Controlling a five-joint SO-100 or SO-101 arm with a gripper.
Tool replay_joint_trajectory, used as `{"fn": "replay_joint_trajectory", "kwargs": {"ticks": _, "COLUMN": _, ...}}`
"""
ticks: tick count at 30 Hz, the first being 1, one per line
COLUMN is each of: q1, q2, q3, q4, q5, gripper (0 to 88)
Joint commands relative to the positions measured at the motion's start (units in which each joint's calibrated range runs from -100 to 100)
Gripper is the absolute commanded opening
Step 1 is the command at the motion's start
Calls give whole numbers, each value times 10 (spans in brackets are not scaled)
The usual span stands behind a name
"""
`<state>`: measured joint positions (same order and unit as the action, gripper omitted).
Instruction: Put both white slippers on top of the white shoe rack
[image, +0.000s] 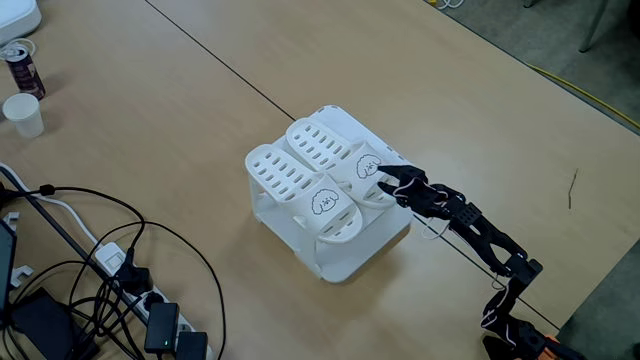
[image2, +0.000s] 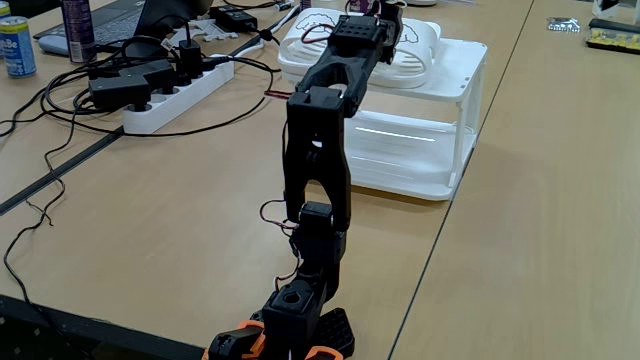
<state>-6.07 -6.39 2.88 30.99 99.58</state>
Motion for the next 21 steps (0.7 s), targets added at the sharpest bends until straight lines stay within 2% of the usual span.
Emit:
{"fn": "replay_joint_trajectory", "kwargs": {"ticks": 1, "q1": 2, "q2": -85, "q3": 19, "q4": -12, "q5": 4, "gripper": 152}}
{"fn": "replay_joint_trajectory", "kwargs": {"ticks": 8, "q1": -11, "q2": -169, "q3": 61, "q4": -13, "q5": 4, "gripper": 150}}
{"fn": "replay_joint_trajectory", "kwargs": {"ticks": 12, "q1": -50, "q2": -191, "q3": 58, "q4": -14, "q5": 4, "gripper": 144}}
{"fn": "replay_joint_trajectory", "kwargs": {"ticks": 17, "q1": -137, "q2": -176, "q3": 31, "q4": -14, "q5": 4, "gripper": 3}}
{"fn": "replay_joint_trajectory", "kwargs": {"ticks": 21, "q1": -181, "q2": -128, "q3": -20, "q4": -14, "q5": 4, "gripper": 8}}
